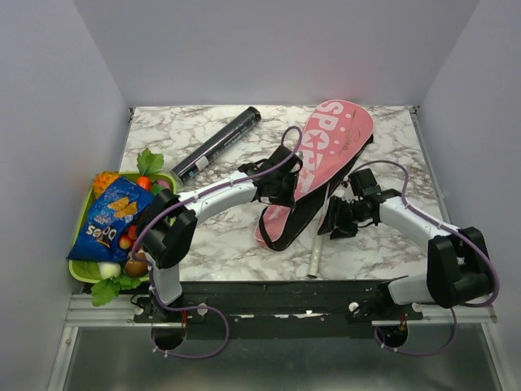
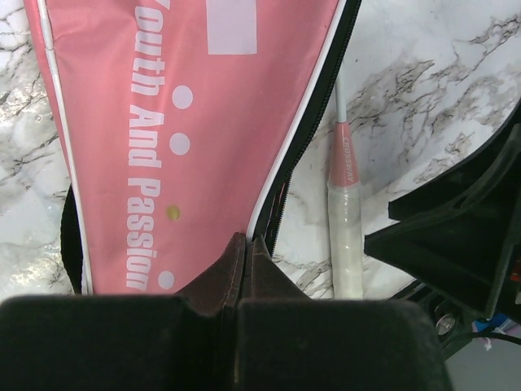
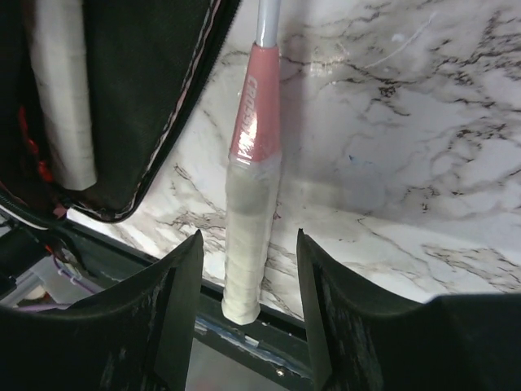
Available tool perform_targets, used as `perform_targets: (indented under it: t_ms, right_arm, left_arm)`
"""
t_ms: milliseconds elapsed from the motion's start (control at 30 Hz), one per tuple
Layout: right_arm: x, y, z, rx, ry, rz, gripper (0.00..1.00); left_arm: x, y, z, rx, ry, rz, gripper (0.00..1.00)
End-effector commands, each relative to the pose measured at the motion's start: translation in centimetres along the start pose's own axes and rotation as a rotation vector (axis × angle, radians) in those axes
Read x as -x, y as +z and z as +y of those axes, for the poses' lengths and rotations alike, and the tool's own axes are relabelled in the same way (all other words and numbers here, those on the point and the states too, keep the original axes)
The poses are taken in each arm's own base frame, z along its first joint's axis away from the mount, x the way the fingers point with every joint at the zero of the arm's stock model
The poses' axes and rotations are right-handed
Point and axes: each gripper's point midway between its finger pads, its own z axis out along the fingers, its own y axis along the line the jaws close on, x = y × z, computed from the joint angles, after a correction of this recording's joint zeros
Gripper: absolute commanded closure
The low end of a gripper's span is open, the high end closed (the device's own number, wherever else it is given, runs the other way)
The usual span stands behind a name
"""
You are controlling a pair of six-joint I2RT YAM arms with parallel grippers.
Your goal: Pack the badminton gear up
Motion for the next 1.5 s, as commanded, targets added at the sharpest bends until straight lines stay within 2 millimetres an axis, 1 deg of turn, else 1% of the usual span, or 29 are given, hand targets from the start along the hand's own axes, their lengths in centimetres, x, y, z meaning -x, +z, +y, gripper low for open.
perform_targets:
  t_ms: [0,167,367,467,567,600,667,700,733,767,800,833,867,900,933,967,1000,1033,1133,1167,1200,1267,1367,1467]
  right_arm:
    - [-1.2,0.6,0.9,0.061,0.011,0.024,0.43]
    - [-1.6,1.6,0.6,0.042,0.044,0.043,0.44]
    - [-1.8,3.0,-0.3,0.0,0.084,0.056,0.48]
    - [-2.5,3.9,-1.0,-0.016,0.12,0.086,0.54]
    - [-2.7,4.4,-1.7,-0.049,0.157,0.087,0.69]
    - [-2.5,4.5,-1.9,-0.065,0.158,0.073,0.78]
    - [-2.1,4.6,-2.1,-0.083,0.167,0.064,0.85]
    - [-1.1,4.5,-1.9,-0.093,0.164,0.041,0.9]
    - [-0.7,4.6,-2.0,-0.102,0.166,0.037,0.92]
    - [-0.3,4.5,-1.8,-0.108,0.164,0.035,0.93]
    - [1.3,4.3,-1.1,-0.102,0.153,0.006,0.95]
    - [2.2,4.1,-0.8,-0.1,0.148,-0.004,0.96]
    - [2.6,4.3,-0.9,-0.11,0.147,0.008,0.97]
    - [3.6,4.1,-0.7,-0.106,0.151,-0.006,0.99]
    - [5.4,3.6,0.1,-0.09,0.144,-0.04,0.99]
    - [6.0,3.8,0.0,-0.093,0.144,-0.041,0.99]
    - [7.0,3.6,0.0,-0.093,0.15,-0.055,0.99]
    - [8.7,3.2,0.6,-0.082,0.141,-0.083,0.99]
    - [10.3,3.4,0.3,-0.087,0.154,-0.086,0.99]
    - [11.4,3.2,0.8,-0.073,0.157,-0.102,0.99]
    - [11.6,3.5,0.6,-0.07,0.168,-0.096,0.99]
    - [12.5,3.6,1.3,-0.05,0.168,-0.109,1.0]
    - [12.7,3.8,1.8,-0.016,0.18,-0.106,0.99]
    - [12.3,3.7,1.7,-0.013,0.172,-0.11,1.0]
  left_arm:
    - [3.3,-0.1,-1.7,-0.071,-0.001,-0.101,1.0]
    - [3.1,-0.2,-1.7,-0.07,0.0,-0.098,1.0]
    - [3.2,-0.4,-1.9,-0.075,-0.007,-0.1,1.0]
    - [3.2,-0.4,-1.9,-0.079,-0.008,-0.1,1.0]
    - [3.0,-0.3,-1.7,-0.072,-0.002,-0.092,1.0]
    - [3.0,-0.3,-1.7,-0.07,-0.002,-0.091,1.0]
    - [2.7,-0.3,-1.7,-0.073,-0.001,-0.086,1.0]
    - [2.7,-0.5,-1.8,-0.076,-0.002,-0.087,1.0]
    - [2.6,-0.5,-1.8,-0.075,0.0,-0.086,1.0]
    - [2.2,-0.4,-1.6,-0.071,0.0,-0.077,1.0]
    - [2.1,-0.6,-1.7,-0.074,-0.001,-0.079,1.0]
    - [1.9,-0.6,-1.7,-0.075,-0.001,-0.074,1.0]
    - [1.5,-0.6,-1.8,-0.077,0.0,-0.071,1.0]
    - [1.3,-0.7,-1.8,-0.081,-0.002,-0.066,1.0]
    - [1.1,-0.6,-2.0,-0.083,0.001,-0.061,1.0]
    - [0.7,-0.5,-2.1,-0.089,0.002,-0.053,1.0]
    - [0.6,-0.6,-2.3,-0.096,0.003,-0.049,1.0]
    - [0.5,-0.7,-2.4,-0.101,0.003,-0.048,1.0]
    - [0.0,-0.6,-2.8,-0.114,-0.002,-0.038,1.0]
    - [0.0,-0.7,-3.0,-0.12,-0.001,-0.041,1.0]
    - [0.0,-0.6,-3.2,-0.125,-0.001,-0.039,1.0]
    - [0.0,-0.5,-3.7,-0.145,0.0,-0.04,1.0]
    - [0.2,-0.4,-4.6,-0.181,0.006,-0.033,1.0]
    - [0.5,-0.5,-5.1,-0.197,0.027,-0.041,1.0]
